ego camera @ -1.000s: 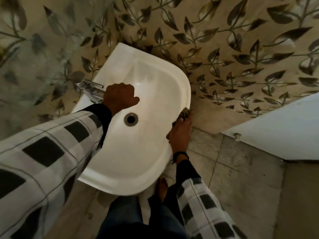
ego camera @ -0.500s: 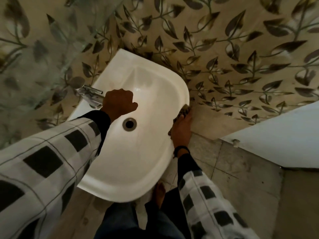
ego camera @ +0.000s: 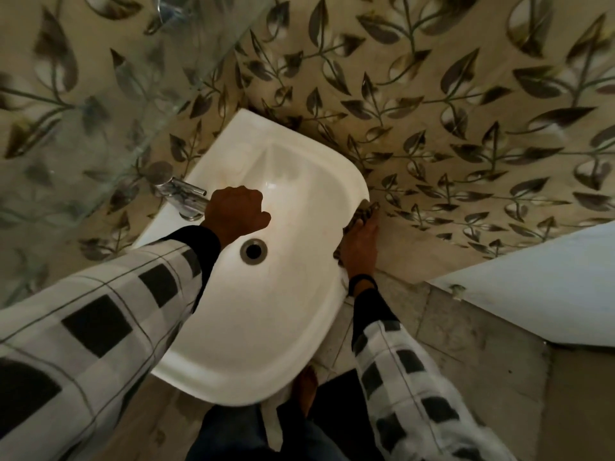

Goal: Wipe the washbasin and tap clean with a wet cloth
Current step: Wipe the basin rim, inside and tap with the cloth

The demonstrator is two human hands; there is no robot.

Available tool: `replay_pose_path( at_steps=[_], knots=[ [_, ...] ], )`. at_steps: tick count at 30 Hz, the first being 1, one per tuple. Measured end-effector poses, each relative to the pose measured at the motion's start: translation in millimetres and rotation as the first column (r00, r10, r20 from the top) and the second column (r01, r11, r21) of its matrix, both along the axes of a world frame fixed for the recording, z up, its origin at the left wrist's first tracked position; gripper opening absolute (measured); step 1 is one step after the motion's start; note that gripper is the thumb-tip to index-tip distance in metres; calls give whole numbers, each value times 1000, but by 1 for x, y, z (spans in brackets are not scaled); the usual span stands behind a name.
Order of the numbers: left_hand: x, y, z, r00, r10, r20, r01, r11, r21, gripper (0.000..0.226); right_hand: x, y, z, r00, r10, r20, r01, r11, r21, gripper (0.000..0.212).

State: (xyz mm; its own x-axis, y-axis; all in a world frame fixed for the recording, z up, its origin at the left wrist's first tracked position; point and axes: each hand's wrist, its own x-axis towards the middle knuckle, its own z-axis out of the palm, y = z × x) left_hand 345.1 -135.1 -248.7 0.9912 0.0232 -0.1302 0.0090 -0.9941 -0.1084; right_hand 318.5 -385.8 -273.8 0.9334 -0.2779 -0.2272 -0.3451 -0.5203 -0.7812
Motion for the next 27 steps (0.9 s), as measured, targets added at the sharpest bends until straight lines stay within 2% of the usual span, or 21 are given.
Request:
replay_pose_path(
  at_steps=[2,4,5,7,8,11,12,13,14,15,16,17,18,19,20,21,22,23,25,26,27],
  knots=[
    [-1,-1,0,1000,-6,-2,6,1000,-5,30,-12,-3,-9,1000,17,1,-17,1000,4,49],
    [-2,-1,1,1000,-11,-3,11,1000,6,29,-18,-1,-17,988,97,-119,-95,995,20,47],
    [-1,-2,1,1000,-14,-9,14,1000,11,28,-16,-5,-19,988,71,-141,-75,997,-24,47],
    [-1,-1,1,1000,-16,-19,17,1000,14,27,5,-6,-14,980,86,-177,-127,963,-236,47],
    [0,-1,1,1000,-19,-24,19,1000,18,27,14,-3,-6,983,104,-149,-140,957,-253,47],
    [-2,-1,0,999,-33,-12,33,999,16,29,40,1,12,991,116,-63,-126,971,-204,47],
    [-2,-1,0,999,-36,-3,36,999,22,31,41,2,17,979,195,-61,-203,960,-192,46],
    [-2,-1,0,999,-32,0,32,999,29,32,42,2,20,971,236,-30,-237,966,-102,45],
    [-2,-1,0,1000,-24,-5,24,999,30,31,42,0,16,982,180,49,-178,983,-46,46],
    [-2,0,0,1000,-15,-12,15,999,29,30,42,-1,14,996,33,83,-26,996,-82,51],
    [-2,0,-1,1000,-11,-13,12,1000,28,29,35,-2,20,987,-47,156,83,969,-232,60],
    [-2,0,-1,1000,-13,-7,13,1000,26,30,25,-2,14,996,87,10,-79,940,-331,68],
    [-2,0,-1,1000,-18,7,18,1000,20,31,17,-5,5,994,106,-31,-110,958,-265,72],
    [-3,0,-1,999,-25,26,24,1000,12,33,5,-3,3,987,149,-63,-158,971,-177,65],
    [-3,0,-2,999,-33,41,32,999,10,34,-4,2,5,984,169,-56,-173,982,-76,53],
    [-3,0,-2,998,-39,43,39,999,19,34,-7,9,7,984,177,-30,-179,976,-124,48],
    [-4,0,-3,998,-43,38,42,999,29,34,-8,13,8,991,125,42,-122,989,-78,48],
    [-4,0,-4,998,-41,37,40,999,32,33,-5,8,8,985,172,29,-168,980,-107,47],
    [-3,1,-6,999,-33,41,32,999,19,33,15,3,8,964,206,-169,-232,961,-151,45],
    [-3,1,-7,998,-34,43,33,999,14,33,26,0,2,958,171,-232,-223,949,-222,45],
    [-3,1,-7,998,-40,50,39,999,10,34,35,-1,-2,975,137,-172,-182,943,-278,47]
  ],
)
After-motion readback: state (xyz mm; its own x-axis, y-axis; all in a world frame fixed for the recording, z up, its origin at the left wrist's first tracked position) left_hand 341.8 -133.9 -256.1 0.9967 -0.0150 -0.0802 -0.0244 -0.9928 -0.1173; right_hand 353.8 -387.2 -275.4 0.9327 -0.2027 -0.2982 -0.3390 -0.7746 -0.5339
